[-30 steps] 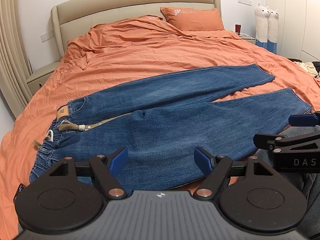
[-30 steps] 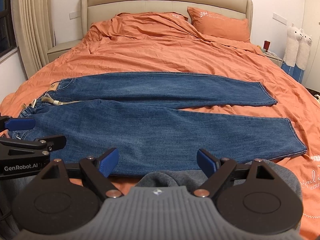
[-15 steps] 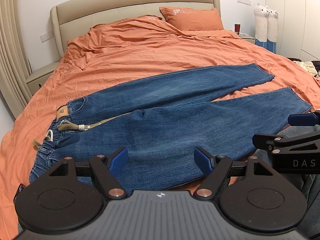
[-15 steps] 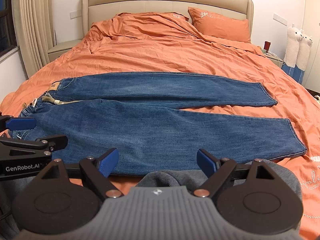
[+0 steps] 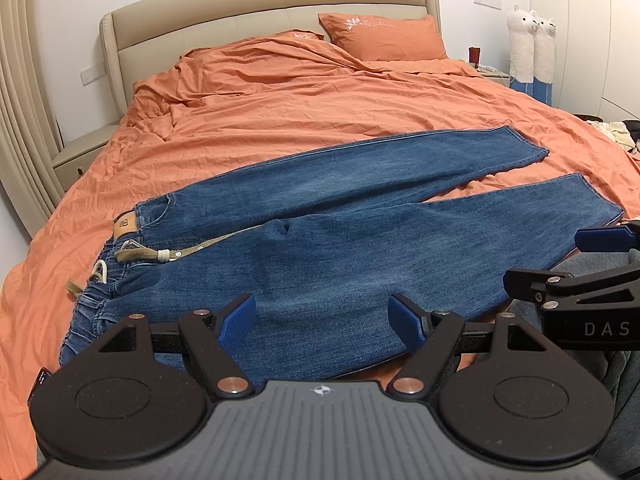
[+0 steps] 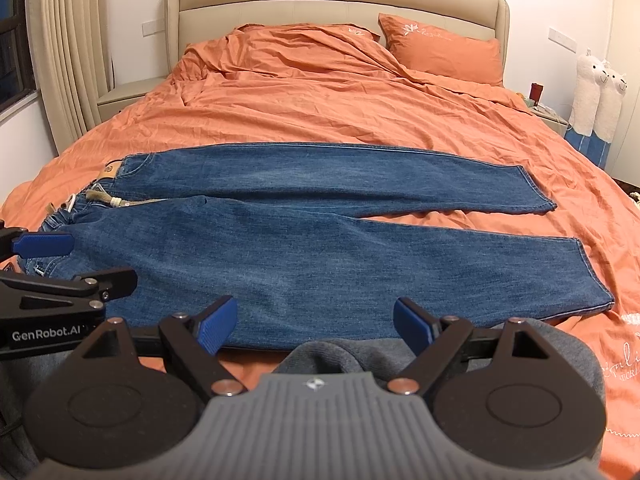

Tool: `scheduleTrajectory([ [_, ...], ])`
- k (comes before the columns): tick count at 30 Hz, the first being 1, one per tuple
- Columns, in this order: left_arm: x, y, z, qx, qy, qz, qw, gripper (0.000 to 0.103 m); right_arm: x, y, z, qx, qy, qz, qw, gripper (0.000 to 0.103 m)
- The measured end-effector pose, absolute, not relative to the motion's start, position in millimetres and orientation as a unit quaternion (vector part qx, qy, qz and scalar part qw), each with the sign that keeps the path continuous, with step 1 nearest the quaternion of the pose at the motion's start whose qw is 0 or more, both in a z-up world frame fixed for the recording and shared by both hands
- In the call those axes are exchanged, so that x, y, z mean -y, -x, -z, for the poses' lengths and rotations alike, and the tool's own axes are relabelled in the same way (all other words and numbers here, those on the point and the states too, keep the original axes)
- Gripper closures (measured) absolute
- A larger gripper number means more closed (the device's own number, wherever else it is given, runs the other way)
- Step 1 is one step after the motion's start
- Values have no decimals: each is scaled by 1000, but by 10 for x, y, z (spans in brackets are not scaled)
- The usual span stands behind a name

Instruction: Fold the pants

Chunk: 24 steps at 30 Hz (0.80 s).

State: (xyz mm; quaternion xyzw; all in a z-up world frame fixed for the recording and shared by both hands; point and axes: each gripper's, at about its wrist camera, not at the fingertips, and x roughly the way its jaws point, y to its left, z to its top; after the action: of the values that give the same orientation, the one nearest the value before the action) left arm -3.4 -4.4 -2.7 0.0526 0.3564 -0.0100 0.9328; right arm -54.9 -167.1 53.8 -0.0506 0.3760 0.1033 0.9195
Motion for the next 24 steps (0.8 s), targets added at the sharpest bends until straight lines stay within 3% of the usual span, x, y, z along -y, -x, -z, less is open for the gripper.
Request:
scheduleTrajectory([
  [24, 58, 42, 33, -358, -53, 9, 932, 15, 1667, 559, -536, -380, 52, -104, 917, 21],
])
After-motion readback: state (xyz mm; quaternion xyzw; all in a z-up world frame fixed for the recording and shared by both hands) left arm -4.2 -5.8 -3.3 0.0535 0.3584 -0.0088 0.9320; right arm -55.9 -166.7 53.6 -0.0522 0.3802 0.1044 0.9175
